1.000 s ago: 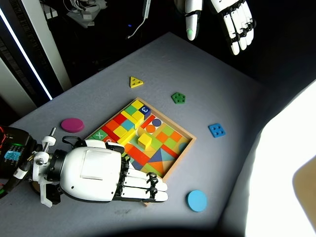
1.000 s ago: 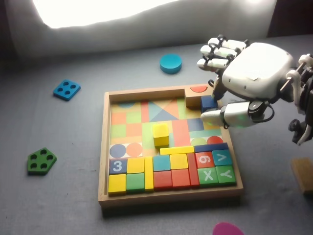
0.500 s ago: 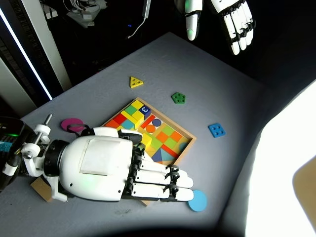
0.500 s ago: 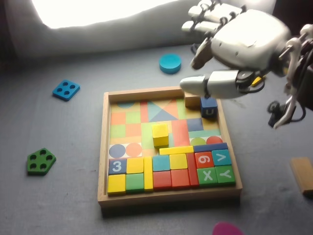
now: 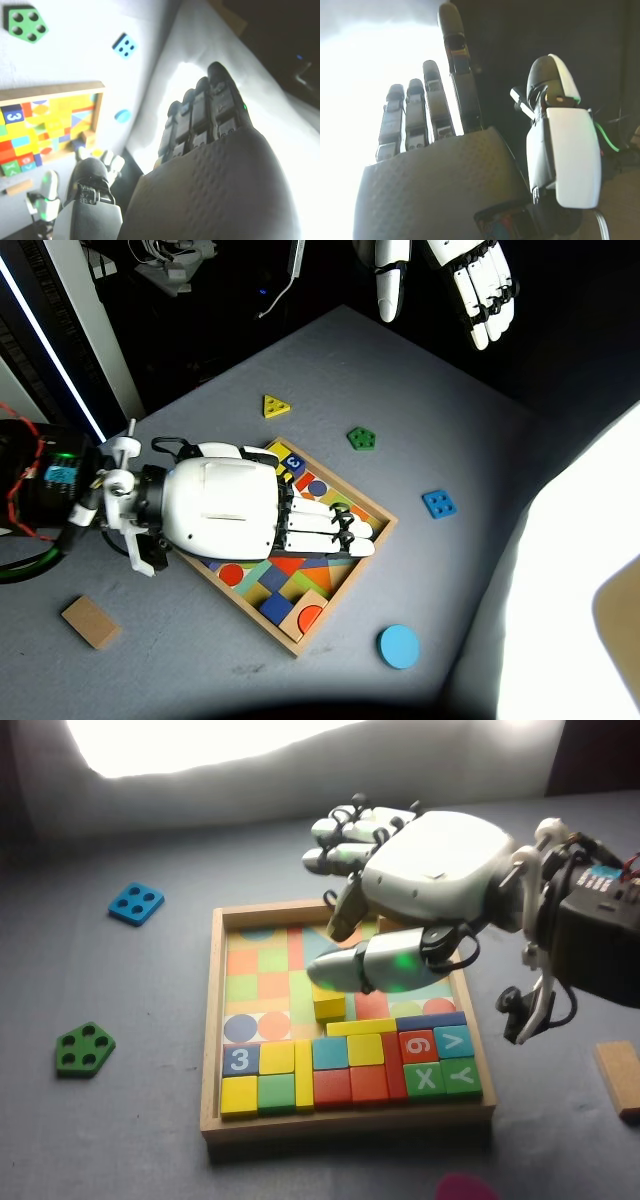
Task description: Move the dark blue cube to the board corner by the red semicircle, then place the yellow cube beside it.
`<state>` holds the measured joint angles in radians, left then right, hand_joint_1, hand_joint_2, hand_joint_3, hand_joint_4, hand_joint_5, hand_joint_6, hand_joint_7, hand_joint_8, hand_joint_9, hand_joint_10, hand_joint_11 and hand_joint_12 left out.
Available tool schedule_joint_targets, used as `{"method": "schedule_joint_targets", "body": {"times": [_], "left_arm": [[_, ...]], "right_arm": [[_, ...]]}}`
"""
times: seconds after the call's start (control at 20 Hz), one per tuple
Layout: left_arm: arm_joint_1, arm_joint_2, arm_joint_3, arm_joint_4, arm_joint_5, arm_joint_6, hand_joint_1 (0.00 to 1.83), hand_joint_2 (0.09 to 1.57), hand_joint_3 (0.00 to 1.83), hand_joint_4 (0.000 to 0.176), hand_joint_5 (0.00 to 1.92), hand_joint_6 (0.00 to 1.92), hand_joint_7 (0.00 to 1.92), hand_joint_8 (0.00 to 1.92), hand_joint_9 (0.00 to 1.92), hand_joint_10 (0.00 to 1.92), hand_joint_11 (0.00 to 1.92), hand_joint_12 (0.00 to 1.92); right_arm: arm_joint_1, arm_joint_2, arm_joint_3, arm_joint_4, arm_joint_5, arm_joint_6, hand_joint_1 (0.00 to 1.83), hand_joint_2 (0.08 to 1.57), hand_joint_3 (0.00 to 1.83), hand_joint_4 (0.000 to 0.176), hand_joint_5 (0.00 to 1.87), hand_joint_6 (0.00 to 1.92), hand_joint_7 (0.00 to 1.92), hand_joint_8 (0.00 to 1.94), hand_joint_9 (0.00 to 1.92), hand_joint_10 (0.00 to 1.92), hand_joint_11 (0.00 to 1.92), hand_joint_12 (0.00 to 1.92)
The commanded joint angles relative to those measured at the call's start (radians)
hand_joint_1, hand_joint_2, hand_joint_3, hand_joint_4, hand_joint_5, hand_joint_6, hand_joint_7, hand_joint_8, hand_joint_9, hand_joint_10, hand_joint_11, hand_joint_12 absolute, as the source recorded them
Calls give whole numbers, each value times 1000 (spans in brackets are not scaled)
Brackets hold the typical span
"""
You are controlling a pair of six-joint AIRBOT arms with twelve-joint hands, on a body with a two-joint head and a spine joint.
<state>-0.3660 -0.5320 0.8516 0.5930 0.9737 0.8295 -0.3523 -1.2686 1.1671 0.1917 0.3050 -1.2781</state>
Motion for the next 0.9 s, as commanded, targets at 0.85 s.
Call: {"method": "schedule_joint_targets", "body": {"times": [0.85], "left_arm": [[-12, 2, 1, 46, -77, 0, 0, 1144, 0, 0, 0, 0, 22, 2, 28, 2, 0, 250]], "right_arm": [[-54, -42, 5, -2, 95, -69, 0, 1178, 2, 0, 913, 0, 203, 0, 0, 0, 0, 0]]}}
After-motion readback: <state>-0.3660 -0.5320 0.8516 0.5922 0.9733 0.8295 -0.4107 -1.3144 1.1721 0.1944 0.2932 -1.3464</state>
